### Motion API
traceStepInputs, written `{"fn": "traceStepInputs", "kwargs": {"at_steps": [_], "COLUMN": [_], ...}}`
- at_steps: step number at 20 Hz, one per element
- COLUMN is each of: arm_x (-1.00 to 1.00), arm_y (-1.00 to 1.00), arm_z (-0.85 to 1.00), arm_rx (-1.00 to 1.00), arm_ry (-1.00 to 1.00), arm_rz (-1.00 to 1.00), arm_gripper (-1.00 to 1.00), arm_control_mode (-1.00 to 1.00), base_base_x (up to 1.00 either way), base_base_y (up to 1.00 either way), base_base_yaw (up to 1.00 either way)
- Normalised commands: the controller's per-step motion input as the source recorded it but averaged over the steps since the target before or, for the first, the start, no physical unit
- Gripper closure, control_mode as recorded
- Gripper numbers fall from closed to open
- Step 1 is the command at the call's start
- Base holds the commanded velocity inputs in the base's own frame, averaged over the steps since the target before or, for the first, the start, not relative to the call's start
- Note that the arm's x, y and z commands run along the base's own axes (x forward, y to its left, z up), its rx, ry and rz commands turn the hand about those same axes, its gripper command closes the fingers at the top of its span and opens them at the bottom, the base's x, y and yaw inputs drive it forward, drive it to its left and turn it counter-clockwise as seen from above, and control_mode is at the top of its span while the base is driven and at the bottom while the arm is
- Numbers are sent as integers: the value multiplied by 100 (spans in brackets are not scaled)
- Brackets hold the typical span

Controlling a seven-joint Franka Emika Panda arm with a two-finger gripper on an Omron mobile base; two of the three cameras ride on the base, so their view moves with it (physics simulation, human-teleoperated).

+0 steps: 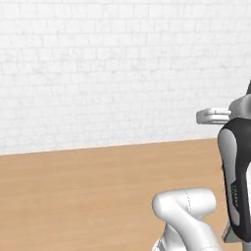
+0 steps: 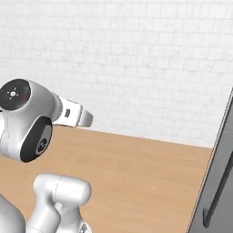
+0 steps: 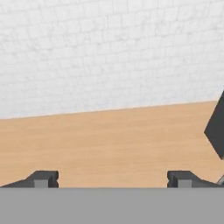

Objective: Place one cucumber and one chicken drumstick in each tupperware on the nearby counter, to pack two identical lunches.

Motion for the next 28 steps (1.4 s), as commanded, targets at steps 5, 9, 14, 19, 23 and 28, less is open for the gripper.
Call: {"fn": "traceStepInputs", "kwargs": {"at_steps": [5, 9, 14, 19, 23, 28], "arm_x": [0, 0, 0, 0, 0, 0], "arm_y": [0, 0, 0, 0, 0, 0], "arm_z": [0, 0, 0, 0, 0, 0], "arm_rx": [0, 0, 0, 0, 0, 0], "arm_ry": [0, 0, 0, 0, 0, 0], "arm_rz": [0, 0, 0, 0, 0, 0], "arm_gripper": [-100, -100, -100, -100, -100, -100], "arm_control_mode": [100, 100, 100, 100, 100, 100], "base_base_x": [95, 92, 76, 46, 47, 53], "base_base_y": [91, 47, 47, 20, 47, 60], "base_base_yaw": [-24, -34, -73, -85, -88, -84]}}
